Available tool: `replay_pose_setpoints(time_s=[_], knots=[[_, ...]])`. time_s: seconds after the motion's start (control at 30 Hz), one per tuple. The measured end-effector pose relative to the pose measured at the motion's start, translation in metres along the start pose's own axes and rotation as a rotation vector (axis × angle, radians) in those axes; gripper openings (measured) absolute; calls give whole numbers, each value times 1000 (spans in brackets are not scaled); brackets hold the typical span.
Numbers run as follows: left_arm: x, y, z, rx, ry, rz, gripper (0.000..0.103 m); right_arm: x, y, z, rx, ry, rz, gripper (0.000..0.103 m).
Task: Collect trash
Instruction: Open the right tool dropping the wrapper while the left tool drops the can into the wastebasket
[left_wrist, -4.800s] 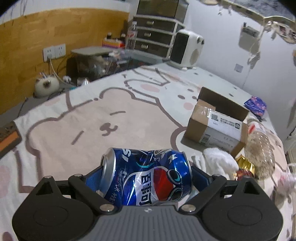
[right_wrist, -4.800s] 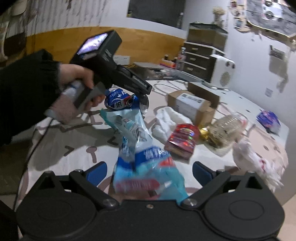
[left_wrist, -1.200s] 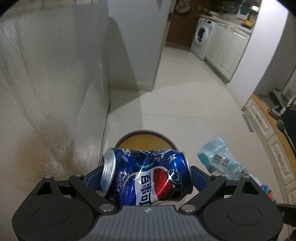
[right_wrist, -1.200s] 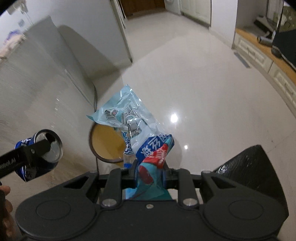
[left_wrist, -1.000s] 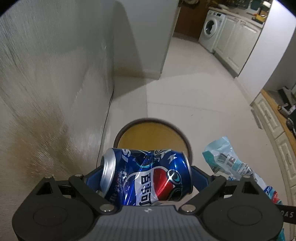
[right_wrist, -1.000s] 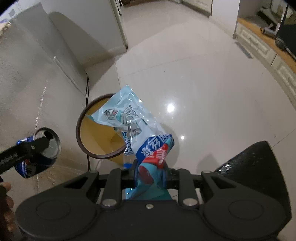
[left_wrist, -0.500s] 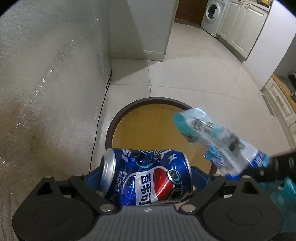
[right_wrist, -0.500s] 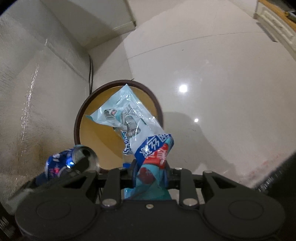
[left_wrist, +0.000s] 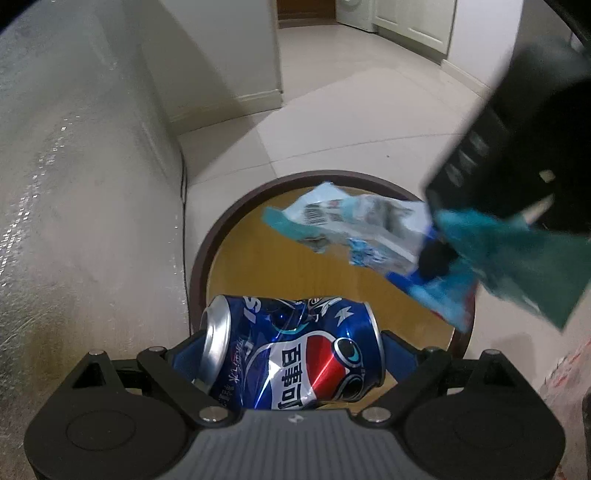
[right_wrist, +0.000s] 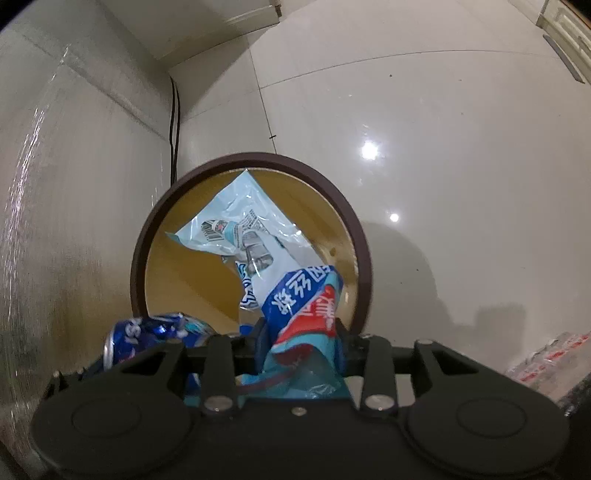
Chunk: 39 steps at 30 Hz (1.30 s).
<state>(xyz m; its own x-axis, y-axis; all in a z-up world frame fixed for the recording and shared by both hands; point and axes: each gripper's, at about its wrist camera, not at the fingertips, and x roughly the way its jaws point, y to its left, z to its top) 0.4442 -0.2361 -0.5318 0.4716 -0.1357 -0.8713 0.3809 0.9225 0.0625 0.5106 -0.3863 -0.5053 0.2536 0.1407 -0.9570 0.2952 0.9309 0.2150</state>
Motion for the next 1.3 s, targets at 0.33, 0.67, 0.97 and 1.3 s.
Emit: replay_pose_setpoints(time_s=[0.33,0.67,0.97,1.3], knots=[[12,4,-4,-1,42,-43,95,-19,2,-11,44,-87,68,74],[17,14,8,-45,91,-96,103,-18,-7,-14,19,-39,48,80],[15,16,19,-45,113,-101,103,-17,-11,-18,-39,-8,40,85],[-3,16,19,-55,137,-109,103,-38,-24,-36,-93,-25,41,92]])
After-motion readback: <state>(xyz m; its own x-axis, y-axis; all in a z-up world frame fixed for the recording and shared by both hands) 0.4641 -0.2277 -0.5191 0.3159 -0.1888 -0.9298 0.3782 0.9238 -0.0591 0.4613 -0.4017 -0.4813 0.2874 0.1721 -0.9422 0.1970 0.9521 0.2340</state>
